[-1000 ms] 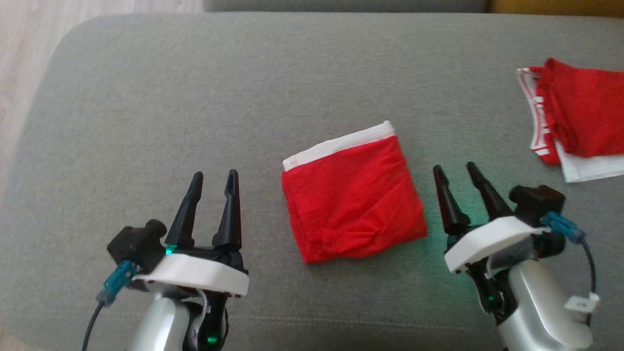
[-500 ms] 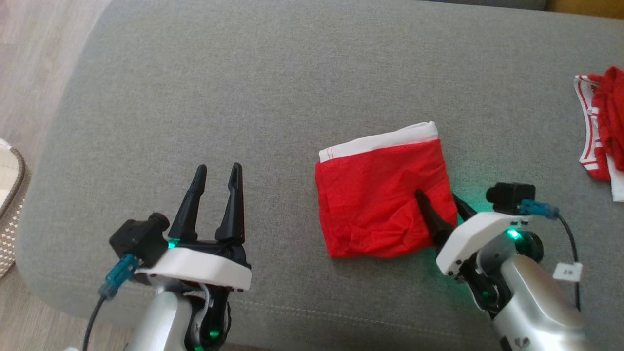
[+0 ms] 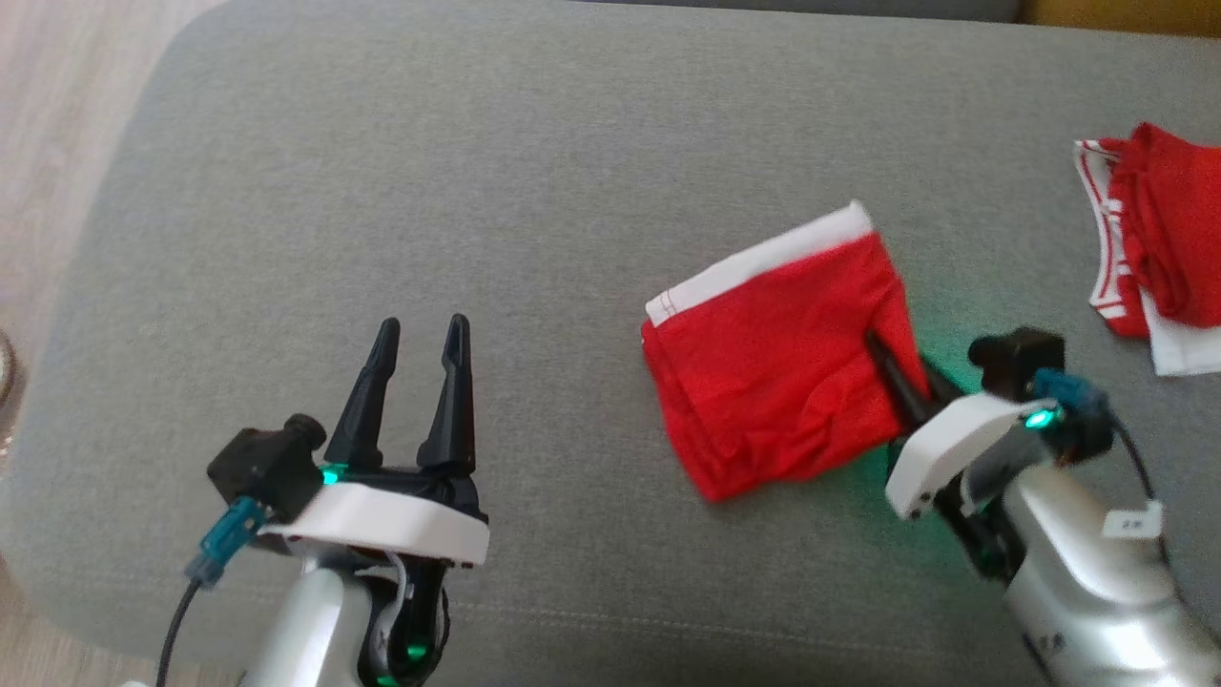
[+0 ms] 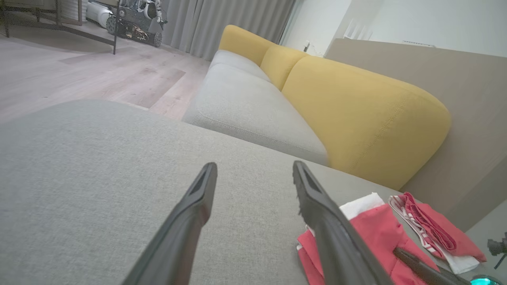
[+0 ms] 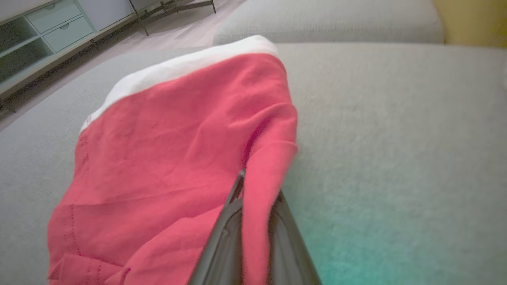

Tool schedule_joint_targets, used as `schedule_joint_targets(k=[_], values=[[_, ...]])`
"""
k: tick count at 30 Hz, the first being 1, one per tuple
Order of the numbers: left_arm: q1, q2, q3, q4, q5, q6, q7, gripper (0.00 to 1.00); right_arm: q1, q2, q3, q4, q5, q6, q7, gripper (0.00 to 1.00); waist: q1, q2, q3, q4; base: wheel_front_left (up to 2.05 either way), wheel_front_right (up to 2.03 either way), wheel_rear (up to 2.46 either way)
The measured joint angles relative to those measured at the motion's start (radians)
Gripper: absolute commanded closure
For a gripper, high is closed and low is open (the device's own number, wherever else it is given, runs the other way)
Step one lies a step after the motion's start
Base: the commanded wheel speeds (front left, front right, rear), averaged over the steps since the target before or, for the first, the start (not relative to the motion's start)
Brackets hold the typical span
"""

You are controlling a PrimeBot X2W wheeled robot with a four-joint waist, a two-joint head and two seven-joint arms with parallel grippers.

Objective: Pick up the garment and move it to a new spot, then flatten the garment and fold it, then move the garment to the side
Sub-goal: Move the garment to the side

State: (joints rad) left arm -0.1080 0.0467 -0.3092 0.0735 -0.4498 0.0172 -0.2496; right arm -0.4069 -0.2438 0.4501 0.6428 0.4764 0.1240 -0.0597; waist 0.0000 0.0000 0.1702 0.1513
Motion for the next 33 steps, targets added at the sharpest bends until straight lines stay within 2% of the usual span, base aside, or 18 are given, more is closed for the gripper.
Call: schedule_joint_targets(k=[8,12,14,20,27,33], values=[[-0.009,0.0,-0.002,-0.015,0.019,-0.009,0.0,0.0,-0.107,-0.087,0.006,-0.017,-0.126,0.0,-0.057,1.0,0.0,0.0,0.022,-0.076,0.0,0.0,0.0],[-0.054,0.0,-0.004,-0.019,0.031,-0.018,0.0,0.0,-0.165,-0.15,0.005,-0.034,-0.144,0.0,-0.048,1.0,0.0,0.0,0.044,-0.124,0.0,0.0,0.0],[-0.093,0.0,-0.01,-0.022,0.037,-0.028,-0.003,0.0,-0.215,-0.203,0.008,-0.05,-0.144,0.0,-0.023,1.0,0.0,0.0,0.064,-0.16,0.0,0.0,0.0],[-0.172,-0.002,-0.014,-0.001,0.081,-0.057,-0.007,0.0,-0.33,-0.292,0.001,-0.049,-0.122,0.0,0.009,1.0,0.0001,0.0,0.131,-0.224,0.0,0.0,0.0],[-0.279,-0.004,-0.019,0.014,0.104,-0.073,-0.007,0.0,-0.434,-0.324,-0.05,0.031,-0.098,0.0,0.052,1.0,0.0002,0.0,0.222,-0.278,0.0,0.0,0.0],[-0.293,-0.004,-0.02,0.027,0.115,-0.079,-0.007,0.0,-0.501,-0.326,-0.108,0.151,-0.118,0.0,0.074,1.0,0.0002,0.0,0.282,-0.301,0.0,0.0,0.0]])
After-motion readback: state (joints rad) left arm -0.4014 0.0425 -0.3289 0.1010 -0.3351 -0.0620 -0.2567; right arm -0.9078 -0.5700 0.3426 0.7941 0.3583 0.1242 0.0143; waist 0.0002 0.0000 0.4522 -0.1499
